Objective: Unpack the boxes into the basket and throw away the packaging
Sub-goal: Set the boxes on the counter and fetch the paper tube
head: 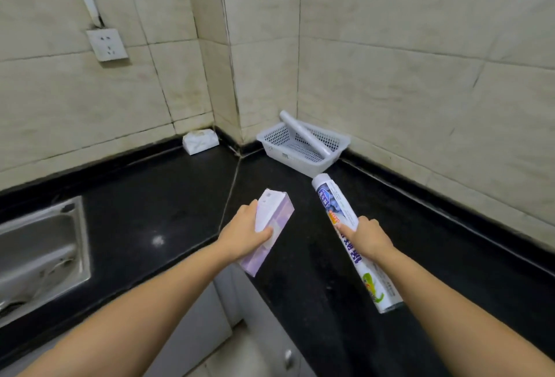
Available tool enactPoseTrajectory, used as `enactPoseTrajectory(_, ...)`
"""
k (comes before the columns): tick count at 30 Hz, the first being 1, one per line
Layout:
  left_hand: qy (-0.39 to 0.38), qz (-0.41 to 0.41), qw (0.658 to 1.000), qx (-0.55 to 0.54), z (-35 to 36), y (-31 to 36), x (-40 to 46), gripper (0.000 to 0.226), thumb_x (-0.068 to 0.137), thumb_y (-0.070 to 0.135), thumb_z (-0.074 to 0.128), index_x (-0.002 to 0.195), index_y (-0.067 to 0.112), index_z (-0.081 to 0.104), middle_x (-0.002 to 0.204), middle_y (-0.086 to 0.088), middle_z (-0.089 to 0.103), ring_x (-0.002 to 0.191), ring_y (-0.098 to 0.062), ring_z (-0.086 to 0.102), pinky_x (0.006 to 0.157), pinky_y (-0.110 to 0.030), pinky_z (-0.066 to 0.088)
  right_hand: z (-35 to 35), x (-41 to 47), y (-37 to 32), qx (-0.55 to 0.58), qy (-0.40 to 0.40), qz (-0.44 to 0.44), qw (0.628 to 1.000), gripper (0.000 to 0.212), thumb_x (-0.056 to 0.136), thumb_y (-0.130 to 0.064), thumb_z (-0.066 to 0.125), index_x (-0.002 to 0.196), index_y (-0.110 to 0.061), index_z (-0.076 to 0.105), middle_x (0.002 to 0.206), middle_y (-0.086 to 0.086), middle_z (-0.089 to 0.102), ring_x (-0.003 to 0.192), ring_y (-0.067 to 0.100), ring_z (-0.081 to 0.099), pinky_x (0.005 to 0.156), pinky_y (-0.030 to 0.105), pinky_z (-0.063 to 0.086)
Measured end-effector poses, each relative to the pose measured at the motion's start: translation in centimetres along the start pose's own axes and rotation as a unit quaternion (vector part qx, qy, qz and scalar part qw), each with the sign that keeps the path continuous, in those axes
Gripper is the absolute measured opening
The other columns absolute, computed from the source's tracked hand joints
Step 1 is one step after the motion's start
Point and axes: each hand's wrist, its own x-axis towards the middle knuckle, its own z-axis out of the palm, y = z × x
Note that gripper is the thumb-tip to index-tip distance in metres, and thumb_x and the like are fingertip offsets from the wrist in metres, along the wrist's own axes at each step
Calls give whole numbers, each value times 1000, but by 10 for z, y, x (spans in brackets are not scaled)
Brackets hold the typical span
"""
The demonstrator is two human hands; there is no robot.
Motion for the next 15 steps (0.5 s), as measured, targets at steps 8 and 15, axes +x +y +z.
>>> enactPoseTrajectory(8,-131,92,983,94,31,-35,132,80,84,41,57,147,15,14,145,-9,34,127,-26,42,101,-42,42,39,75,-8,-50,-1,101,994,61,88,-57,45,123,-6,45,123,16,46,108,34,52,83,41,45)
enactPoseTrajectory(15,-214,247,932,158,59,-66,246,75,84,51,55,144,23,21,143,-2,39,126,-24,42,104,-42,35,83,111,-28,-44,60,191,979,59,88,-58,44,121,-9,45,121,13,45,112,31,47,85,42,45)
